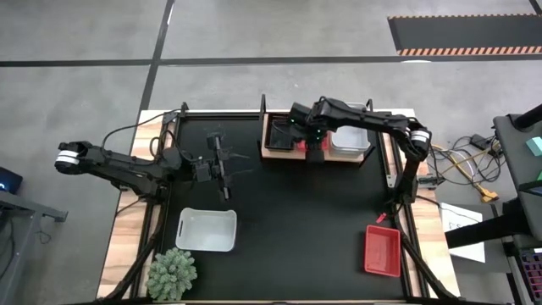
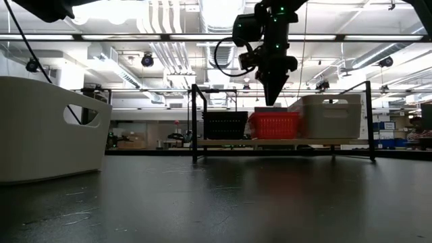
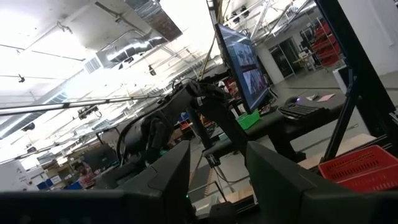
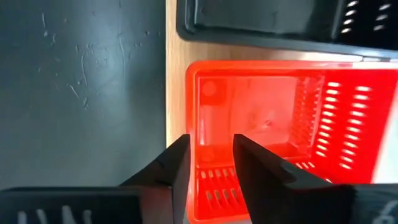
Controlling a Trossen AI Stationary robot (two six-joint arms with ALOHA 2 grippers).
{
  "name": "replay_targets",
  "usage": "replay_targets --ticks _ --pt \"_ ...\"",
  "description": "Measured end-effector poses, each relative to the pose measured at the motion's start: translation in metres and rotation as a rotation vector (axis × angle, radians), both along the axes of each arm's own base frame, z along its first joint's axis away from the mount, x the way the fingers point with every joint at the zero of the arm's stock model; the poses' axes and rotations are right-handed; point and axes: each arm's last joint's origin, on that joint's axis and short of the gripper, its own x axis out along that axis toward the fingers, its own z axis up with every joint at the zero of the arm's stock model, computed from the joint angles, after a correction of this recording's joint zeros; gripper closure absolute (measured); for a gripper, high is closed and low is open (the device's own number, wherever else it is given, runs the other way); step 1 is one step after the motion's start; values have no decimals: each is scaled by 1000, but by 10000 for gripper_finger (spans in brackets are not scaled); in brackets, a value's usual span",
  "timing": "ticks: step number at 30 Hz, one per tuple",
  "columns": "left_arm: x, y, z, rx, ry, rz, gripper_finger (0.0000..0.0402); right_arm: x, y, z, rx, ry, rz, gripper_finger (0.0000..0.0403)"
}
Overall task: Stack baskets on shelf by color
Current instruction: Stack the top red bin into the top of the red bins on the shelf, then adjust the white bin on the table
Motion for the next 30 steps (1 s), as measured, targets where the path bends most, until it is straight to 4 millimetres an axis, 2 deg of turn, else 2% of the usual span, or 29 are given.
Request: replay_targets --ticks 5,8,12,17,22,30 --pt "0 0 0 0 0 0 259 1 0 10 -6 -26 -24 280" --pt "0 0 0 0 1 0 259 -2 8 20 20 -55 -50 287" --pt "0 0 0 0 2 0 259 -5 35 33 66 -188 12 310" --pt "0 0 0 0 1 -1 259 -12 79 37 47 -386 87 345" --pt "0 0 0 -1 -1 0 259 -26 113 31 53 -551 156 371" --pt "0 0 1 -2 -8 -1 259 -46 139 -1 66 -792 211 390"
